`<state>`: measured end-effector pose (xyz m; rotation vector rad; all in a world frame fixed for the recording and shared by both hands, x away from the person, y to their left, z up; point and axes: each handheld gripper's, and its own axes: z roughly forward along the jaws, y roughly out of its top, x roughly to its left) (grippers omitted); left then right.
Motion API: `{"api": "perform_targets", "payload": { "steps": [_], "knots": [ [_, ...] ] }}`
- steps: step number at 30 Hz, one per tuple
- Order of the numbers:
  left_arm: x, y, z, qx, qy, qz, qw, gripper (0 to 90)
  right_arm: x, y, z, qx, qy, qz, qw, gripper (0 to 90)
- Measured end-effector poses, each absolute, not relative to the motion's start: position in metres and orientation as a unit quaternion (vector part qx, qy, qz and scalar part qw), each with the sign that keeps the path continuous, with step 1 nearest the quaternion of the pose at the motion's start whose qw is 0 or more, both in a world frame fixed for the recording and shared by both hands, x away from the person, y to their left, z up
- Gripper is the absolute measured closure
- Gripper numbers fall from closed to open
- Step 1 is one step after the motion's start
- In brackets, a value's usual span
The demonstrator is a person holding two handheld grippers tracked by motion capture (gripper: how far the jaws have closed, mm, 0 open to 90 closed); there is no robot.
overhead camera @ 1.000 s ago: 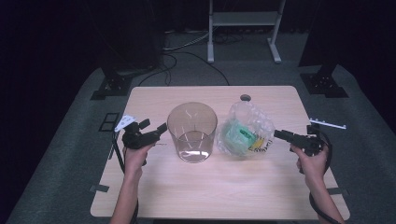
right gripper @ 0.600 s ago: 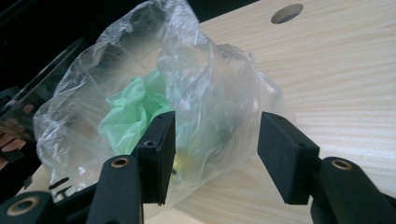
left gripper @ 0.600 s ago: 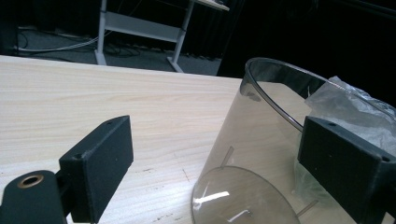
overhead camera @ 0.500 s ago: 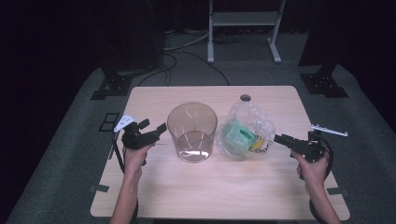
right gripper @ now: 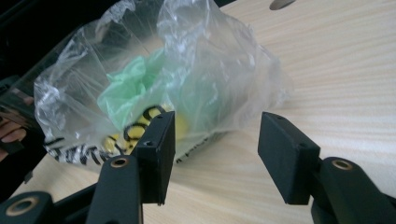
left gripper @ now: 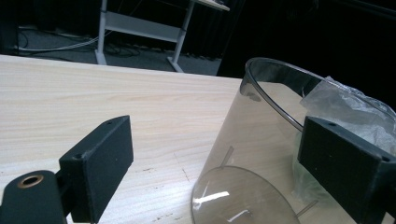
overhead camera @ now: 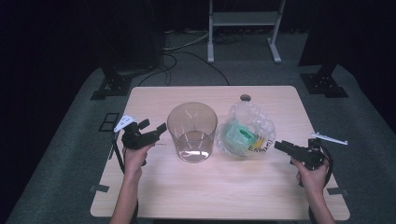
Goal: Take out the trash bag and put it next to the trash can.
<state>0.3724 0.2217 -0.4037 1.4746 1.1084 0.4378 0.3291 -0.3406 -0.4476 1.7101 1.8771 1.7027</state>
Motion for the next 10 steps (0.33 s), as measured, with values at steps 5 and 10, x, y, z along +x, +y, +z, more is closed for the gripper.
{"api": "perform_targets", "payload": {
  "steps": [5, 10],
  "knots": [
    [0.372, 0.221, -0.403, 0.632, 0.474, 0.188, 0.583, 9.2, 0.319, -0.340, -0.454, 0.561, 0.612, 0.554, 0.054, 45.5],
    [0.373, 0.222, -0.403, 0.628, 0.476, 0.189, 0.586, 9.2, 0.298, -0.340, -0.463, 0.562, 0.578, 0.586, 0.081, 45.4]
  ]
}}
